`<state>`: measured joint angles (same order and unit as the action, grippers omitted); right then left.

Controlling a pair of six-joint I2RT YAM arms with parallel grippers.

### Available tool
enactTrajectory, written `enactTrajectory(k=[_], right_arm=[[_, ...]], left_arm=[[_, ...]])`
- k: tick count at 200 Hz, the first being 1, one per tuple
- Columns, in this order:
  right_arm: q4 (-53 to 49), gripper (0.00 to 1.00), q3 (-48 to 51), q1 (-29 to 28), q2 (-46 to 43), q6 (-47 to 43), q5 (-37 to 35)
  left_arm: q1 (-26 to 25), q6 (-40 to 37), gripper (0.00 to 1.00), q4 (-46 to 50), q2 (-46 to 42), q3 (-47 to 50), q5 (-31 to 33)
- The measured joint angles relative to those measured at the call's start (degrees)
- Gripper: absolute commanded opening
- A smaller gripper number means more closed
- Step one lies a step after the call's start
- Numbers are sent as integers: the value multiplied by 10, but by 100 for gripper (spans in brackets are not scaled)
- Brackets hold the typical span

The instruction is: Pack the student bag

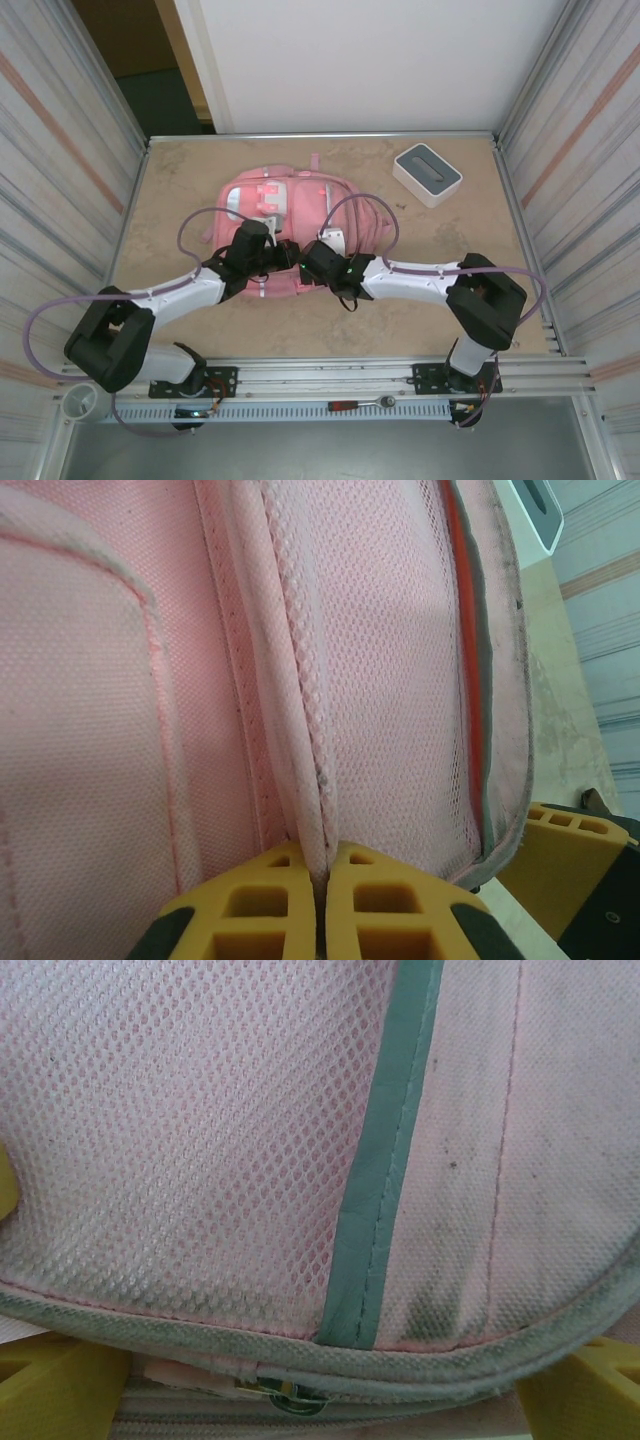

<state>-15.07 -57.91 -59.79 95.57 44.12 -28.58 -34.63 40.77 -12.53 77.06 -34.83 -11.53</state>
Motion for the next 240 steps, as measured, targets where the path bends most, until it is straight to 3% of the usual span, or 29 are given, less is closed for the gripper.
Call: enactTrajectory(k=[125, 240], right_arm=[[-45, 72, 3, -4, -23, 9, -31], [25, 34, 35, -4, -26, 5, 0]], left_arm=[[0, -1, 0, -2, 0, 0, 1], [-1, -5, 0, -4, 2, 0, 0]])
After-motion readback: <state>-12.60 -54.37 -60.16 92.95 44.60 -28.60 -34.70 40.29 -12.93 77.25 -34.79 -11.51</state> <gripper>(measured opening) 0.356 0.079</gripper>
